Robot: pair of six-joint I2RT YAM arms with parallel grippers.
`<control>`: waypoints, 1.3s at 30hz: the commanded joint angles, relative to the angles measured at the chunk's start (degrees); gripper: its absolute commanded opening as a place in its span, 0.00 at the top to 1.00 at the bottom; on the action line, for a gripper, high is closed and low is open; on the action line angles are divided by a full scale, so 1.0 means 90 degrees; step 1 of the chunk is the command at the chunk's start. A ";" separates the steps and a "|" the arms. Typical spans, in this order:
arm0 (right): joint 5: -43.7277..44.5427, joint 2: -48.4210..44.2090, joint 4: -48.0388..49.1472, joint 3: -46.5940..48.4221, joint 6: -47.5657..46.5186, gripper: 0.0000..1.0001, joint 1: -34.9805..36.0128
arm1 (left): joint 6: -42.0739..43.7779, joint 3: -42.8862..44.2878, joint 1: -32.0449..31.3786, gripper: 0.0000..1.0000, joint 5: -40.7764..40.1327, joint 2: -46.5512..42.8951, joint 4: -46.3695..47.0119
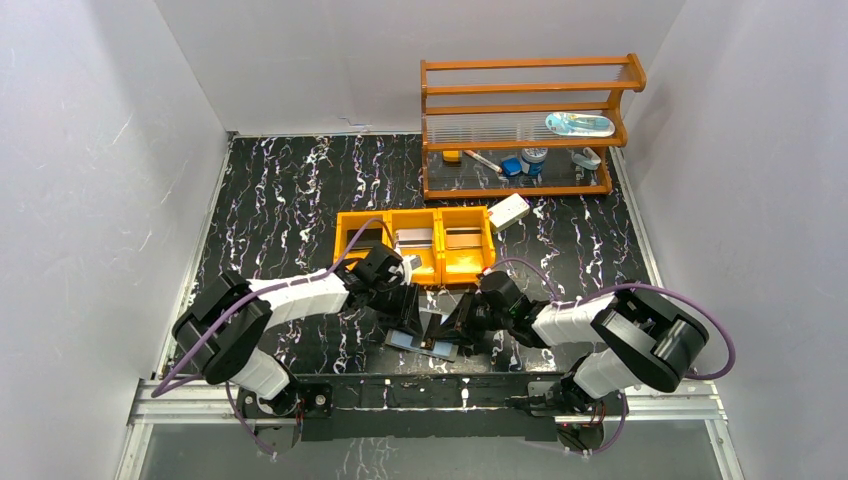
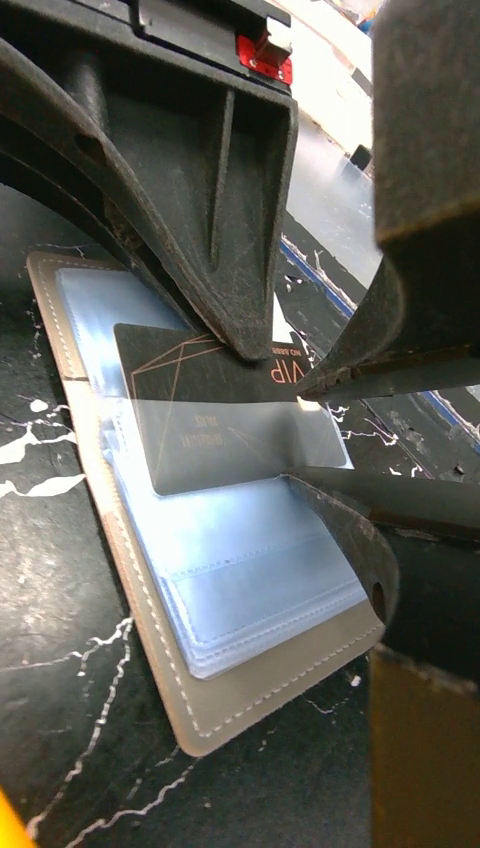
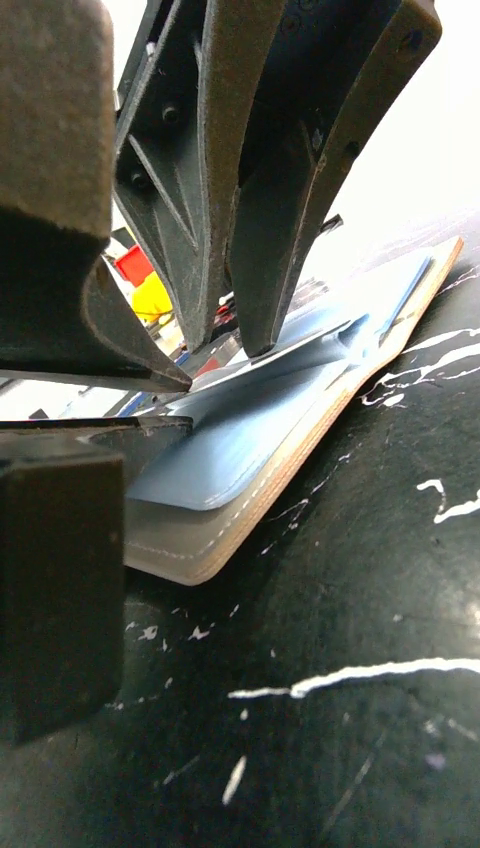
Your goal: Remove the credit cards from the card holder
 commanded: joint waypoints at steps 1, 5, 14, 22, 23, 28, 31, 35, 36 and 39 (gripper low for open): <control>0.0070 -0.0019 0.0478 -0.0230 0.0204 0.75 0.0003 | -0.0010 -0.0370 -0.0045 0.70 -0.0419 -0.0209 -0.0315; 0.0130 -0.0002 0.0646 -0.0274 0.0262 0.69 0.0003 | -0.0022 -0.0484 -0.0046 0.71 -0.0451 -0.0283 -0.0337; 0.0223 0.0026 0.0579 -0.0202 0.0188 0.57 0.0008 | -0.0041 -0.0473 -0.0050 0.72 -0.0470 -0.0479 -0.0354; 0.0460 0.0197 0.0635 -0.0108 -0.0027 0.52 0.0036 | -0.0063 -0.0495 -0.0050 0.72 -0.0437 -0.0492 -0.0357; 0.0552 0.0187 0.0704 -0.0131 -0.0030 0.52 0.0058 | -0.0065 -0.0496 -0.0048 0.72 -0.0427 -0.0492 -0.0357; 0.0755 0.0074 0.0475 -0.0082 -0.0079 0.57 0.0101 | -0.0069 -0.0497 -0.0045 0.73 -0.0416 -0.0456 -0.0357; 0.0726 0.0106 0.0071 0.0084 -0.0176 0.69 0.0101 | -0.0066 -0.0476 -0.0047 0.73 -0.0416 -0.0429 -0.0352; 0.0546 0.0245 0.0502 0.0100 -0.0216 0.76 0.0098 | -0.0065 -0.0463 -0.0050 0.73 -0.0406 -0.0438 -0.0357; 0.0504 0.0257 0.0654 0.0089 -0.0217 0.76 0.0100 | -0.0062 -0.0464 -0.0048 0.73 -0.0406 -0.0451 -0.0357; 0.0499 0.0214 0.0832 0.0106 -0.0296 0.79 0.0107 | -0.0067 -0.0473 -0.0050 0.73 -0.0415 -0.0473 -0.0357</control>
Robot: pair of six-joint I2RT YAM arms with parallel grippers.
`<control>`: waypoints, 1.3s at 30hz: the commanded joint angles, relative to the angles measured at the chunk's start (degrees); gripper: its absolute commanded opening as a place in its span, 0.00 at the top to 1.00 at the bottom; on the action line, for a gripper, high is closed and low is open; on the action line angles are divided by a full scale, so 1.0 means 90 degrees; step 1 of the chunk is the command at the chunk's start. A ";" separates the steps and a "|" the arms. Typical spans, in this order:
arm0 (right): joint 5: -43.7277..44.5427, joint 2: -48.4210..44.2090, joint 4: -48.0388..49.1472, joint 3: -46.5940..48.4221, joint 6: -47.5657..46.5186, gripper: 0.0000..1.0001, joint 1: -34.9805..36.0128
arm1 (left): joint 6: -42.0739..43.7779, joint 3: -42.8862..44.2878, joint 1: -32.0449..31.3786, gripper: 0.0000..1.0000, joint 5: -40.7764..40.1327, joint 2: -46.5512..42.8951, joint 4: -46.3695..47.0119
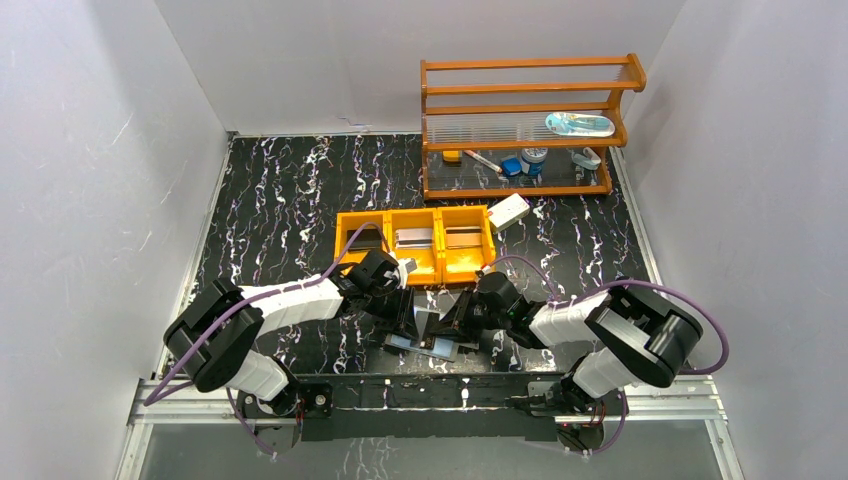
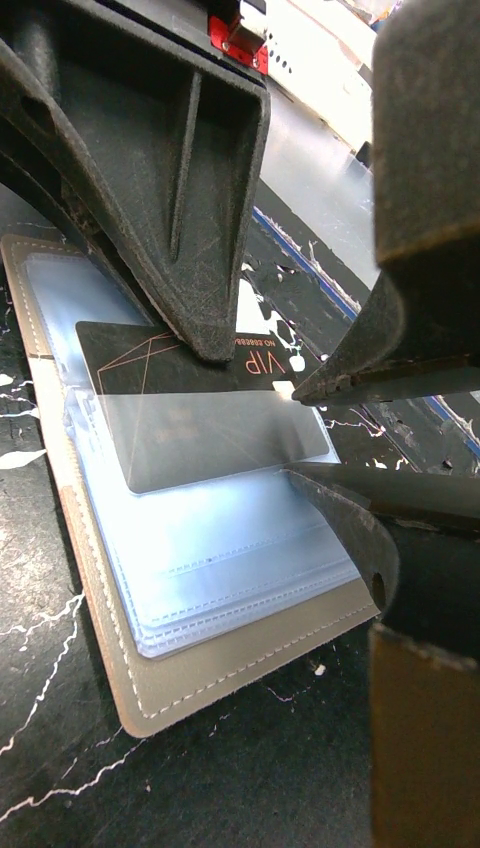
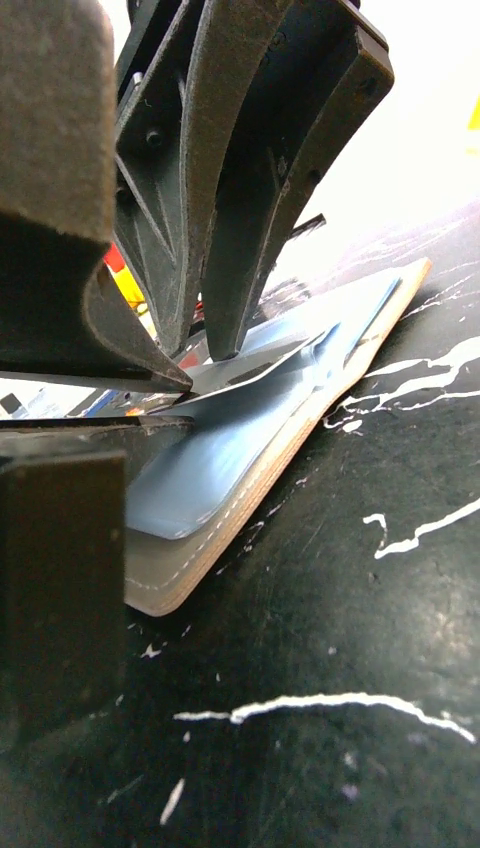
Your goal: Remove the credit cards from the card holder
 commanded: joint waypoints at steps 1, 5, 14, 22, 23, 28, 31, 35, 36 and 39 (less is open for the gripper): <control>0.0071 -0.0007 0.0356 0.0151 -0.0286 0.79 0.0020 | 0.0069 -0.0105 -0.0016 0.73 -0.0184 -0.0101 -0.0381; 0.0073 -0.0141 0.0552 0.0101 -0.0333 0.73 0.0051 | 0.0068 -0.0103 -0.0018 0.73 -0.0185 -0.0100 -0.0380; 0.0509 -0.0472 0.0155 0.0125 -0.0368 0.63 0.0196 | 0.0040 -0.0128 -0.0017 0.73 -0.0180 -0.0174 -0.0381; 0.0871 -0.0504 -0.0154 0.0199 -0.0375 0.71 0.0388 | 0.0043 -0.0099 -0.0018 0.73 -0.0172 -0.0199 -0.0381; 0.0894 -0.0504 -0.0170 0.0390 -0.0398 0.72 0.0416 | 0.0039 -0.0099 -0.0014 0.73 -0.0162 -0.0199 -0.0381; 0.0956 -0.0504 -0.0161 0.0550 -0.0492 0.75 0.0501 | 0.0043 -0.0118 -0.0018 0.73 -0.0161 -0.0199 -0.0381; 0.1007 -0.0445 -0.0300 0.0649 -0.0524 0.71 0.0537 | 0.0019 -0.0118 -0.0018 0.73 -0.0175 -0.0218 -0.0381; 0.1151 -0.0389 -0.0962 0.0989 -0.0739 0.81 0.0600 | 0.0005 -0.0118 -0.0018 0.74 -0.0158 -0.0223 -0.0389; 0.1201 -0.0440 -0.1073 0.1028 -0.0772 0.85 0.0613 | -0.0002 -0.0105 -0.0017 0.74 -0.0151 -0.0227 -0.0391; 0.1598 -0.0974 -0.1801 0.0913 -0.0756 0.96 0.0620 | -0.0010 -0.0121 -0.0017 0.73 -0.0205 -0.0294 -0.0399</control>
